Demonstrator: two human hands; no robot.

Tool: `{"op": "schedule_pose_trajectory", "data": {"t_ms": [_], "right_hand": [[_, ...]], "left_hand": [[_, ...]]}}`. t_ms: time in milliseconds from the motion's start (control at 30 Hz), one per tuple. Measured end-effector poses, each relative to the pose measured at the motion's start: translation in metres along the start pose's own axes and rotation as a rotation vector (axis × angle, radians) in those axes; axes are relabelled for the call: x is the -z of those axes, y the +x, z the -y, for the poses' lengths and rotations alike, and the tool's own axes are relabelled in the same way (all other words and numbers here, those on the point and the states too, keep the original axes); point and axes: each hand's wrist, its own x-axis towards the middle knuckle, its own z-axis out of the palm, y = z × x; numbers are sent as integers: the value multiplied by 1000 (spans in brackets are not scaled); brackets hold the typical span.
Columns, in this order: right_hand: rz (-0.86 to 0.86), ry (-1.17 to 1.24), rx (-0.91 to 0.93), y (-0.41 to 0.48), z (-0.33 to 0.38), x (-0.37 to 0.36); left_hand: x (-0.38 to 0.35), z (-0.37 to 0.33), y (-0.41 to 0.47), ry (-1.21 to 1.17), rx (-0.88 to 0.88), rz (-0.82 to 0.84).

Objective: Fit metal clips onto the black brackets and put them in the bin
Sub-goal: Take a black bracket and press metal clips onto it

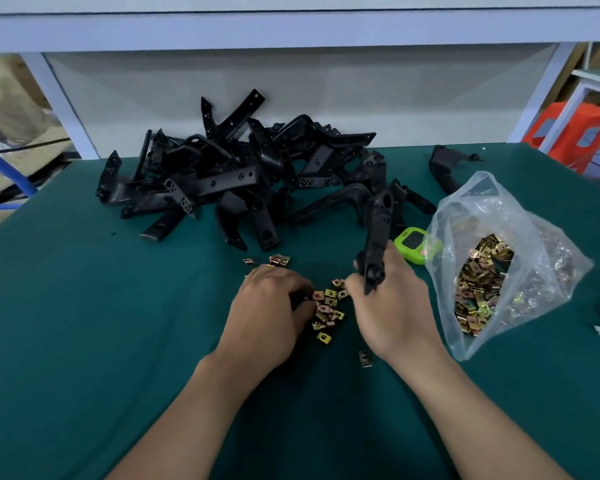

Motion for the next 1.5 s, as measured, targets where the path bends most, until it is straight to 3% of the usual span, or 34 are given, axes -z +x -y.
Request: {"op": "schedule_pose_trajectory", "data": {"t_ms": [133,267,500,633,800,1067,1333,1500], "right_hand": [[1,-250,-18,5,-10,-1],[8,-448,25,4,-13,-5],[-4,-406,-5,8,-17,-4],[8,-431,13,7,-17,-5],[10,-399,15,6,-17,-4],[14,-269,-7,4,-13,-4],[69,-265,-50,3,-13,-5],[75,-275,-51,2,-12,-5]], "left_hand": [[-2,-4,1,-89,111,-14],[-2,-8,-2,-84,115,-27],[-3,-18,-5,-20,3,-26],[-4,-20,-3,37,45,-44],[-3,-16,-6,-123,140,-112],[1,-17,-2,-275,225,-42],[2,-18,-3,-284,275,-29],[5,-17,-2,-180,254,-127]]}}
